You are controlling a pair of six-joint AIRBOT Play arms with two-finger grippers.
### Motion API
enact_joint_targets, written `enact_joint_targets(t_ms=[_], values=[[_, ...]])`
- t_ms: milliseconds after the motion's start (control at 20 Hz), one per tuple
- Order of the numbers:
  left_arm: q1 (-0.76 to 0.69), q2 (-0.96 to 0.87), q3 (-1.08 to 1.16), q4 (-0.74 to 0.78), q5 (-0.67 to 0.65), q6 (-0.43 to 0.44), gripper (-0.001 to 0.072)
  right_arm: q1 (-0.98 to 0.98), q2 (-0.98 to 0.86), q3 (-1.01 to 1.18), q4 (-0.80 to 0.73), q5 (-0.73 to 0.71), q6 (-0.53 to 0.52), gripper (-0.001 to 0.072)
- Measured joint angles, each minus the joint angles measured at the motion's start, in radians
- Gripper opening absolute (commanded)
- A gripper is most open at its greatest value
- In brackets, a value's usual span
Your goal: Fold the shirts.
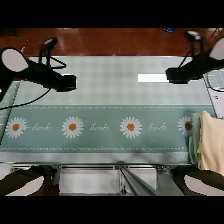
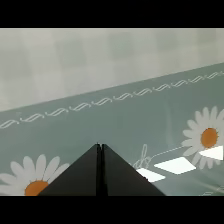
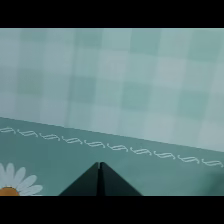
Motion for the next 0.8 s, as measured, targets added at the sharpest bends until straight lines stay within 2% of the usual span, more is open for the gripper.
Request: enact_joint_targets(t_ms=[300, 800], values=[[0.0, -0.013, -0.031, 0.044, -0.024, -0.024, 0.0021, 0.077, -0.042, 0.0, -0.095, -0.003, 0.004, 0.0028], [0.0, -0.015, -0.036, 0.053, -0.025, -0.03, 0.0021, 0.089, -0.048, 0.0, -0.114, -0.005, 0.006, 0.0028]])
